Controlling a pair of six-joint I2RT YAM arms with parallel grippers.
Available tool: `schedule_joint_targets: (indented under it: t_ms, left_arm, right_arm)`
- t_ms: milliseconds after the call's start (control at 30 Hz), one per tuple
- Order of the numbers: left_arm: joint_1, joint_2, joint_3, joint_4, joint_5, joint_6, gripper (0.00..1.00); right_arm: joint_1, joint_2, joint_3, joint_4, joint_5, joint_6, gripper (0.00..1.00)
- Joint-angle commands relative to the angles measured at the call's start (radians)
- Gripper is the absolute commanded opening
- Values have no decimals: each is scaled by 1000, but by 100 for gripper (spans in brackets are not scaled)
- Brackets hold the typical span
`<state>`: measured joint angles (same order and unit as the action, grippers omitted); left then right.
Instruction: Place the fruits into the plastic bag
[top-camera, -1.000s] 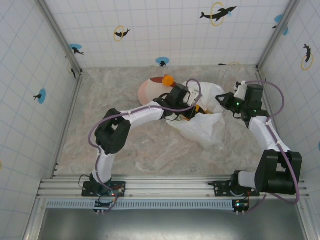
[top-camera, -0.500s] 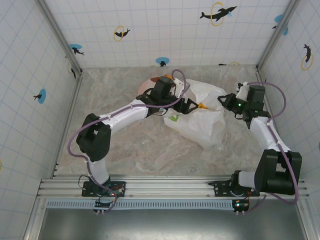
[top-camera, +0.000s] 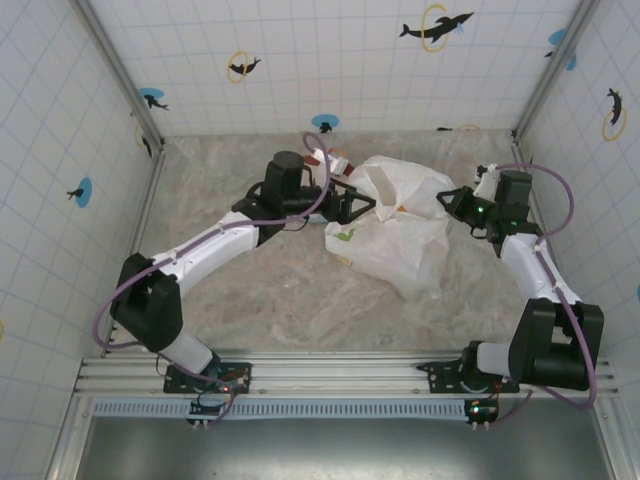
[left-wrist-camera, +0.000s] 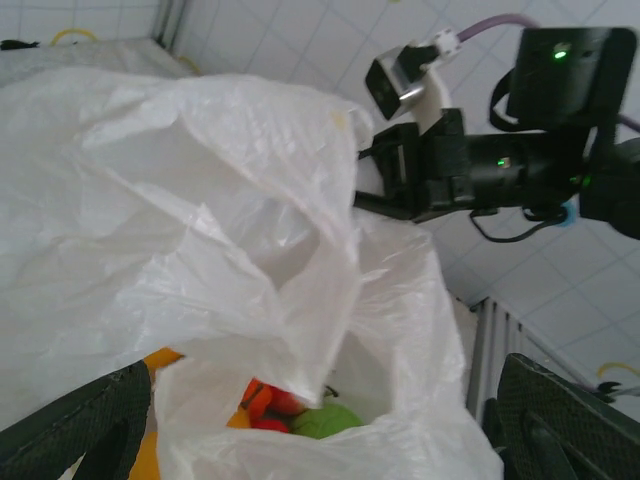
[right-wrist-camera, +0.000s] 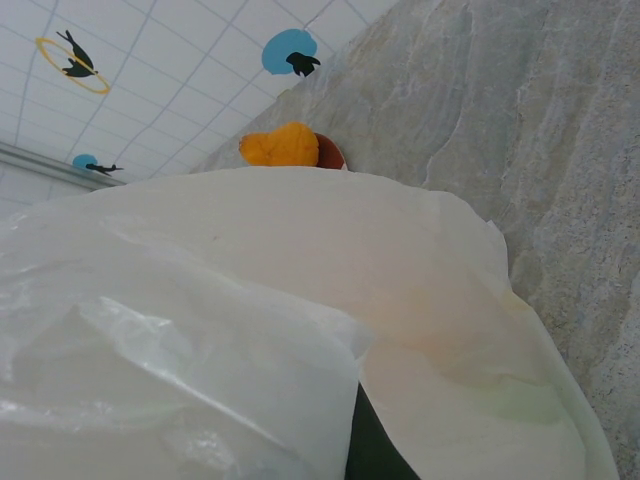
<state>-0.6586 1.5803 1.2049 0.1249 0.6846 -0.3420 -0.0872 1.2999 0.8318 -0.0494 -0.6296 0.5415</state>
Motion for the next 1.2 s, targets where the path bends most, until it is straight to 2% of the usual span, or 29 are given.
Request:
schedule_joint_targets:
  t_ms: [0,133,367,500,633,767,900,1167]
  left_arm:
    - [9,-16,1,87,126,-36,90]
    - [24,-47,-13,86,54,-51,88]
    - [177,-150,-153,209,-179,-253,88]
    - [224,-134,-156,146,-328,-267,92]
    - [255,-25,-70,19,-456,-189,94]
    - [255,116,14,-5,-529,-129,95]
    - [255,263,107,-7,-549,-98,95]
    - [255,554,327,8,-498,-98,95]
  right_arm:
    - [-6,-4,-19,16,-12,-3,0]
    - [-12,-12,-15,2,-9,-14,0]
    - [-16,-13,-27,8,-13,-12,0]
    - [-16,-13,-31,15,-16,-9,0]
    - [-16,-13,-33,21,-17,-3,0]
    - [-16,-11,-33,24,-19,-1,0]
    - [-14,-3,-27,22,-19,0,0]
    - [-13,32,-4,6,-8,-5,0]
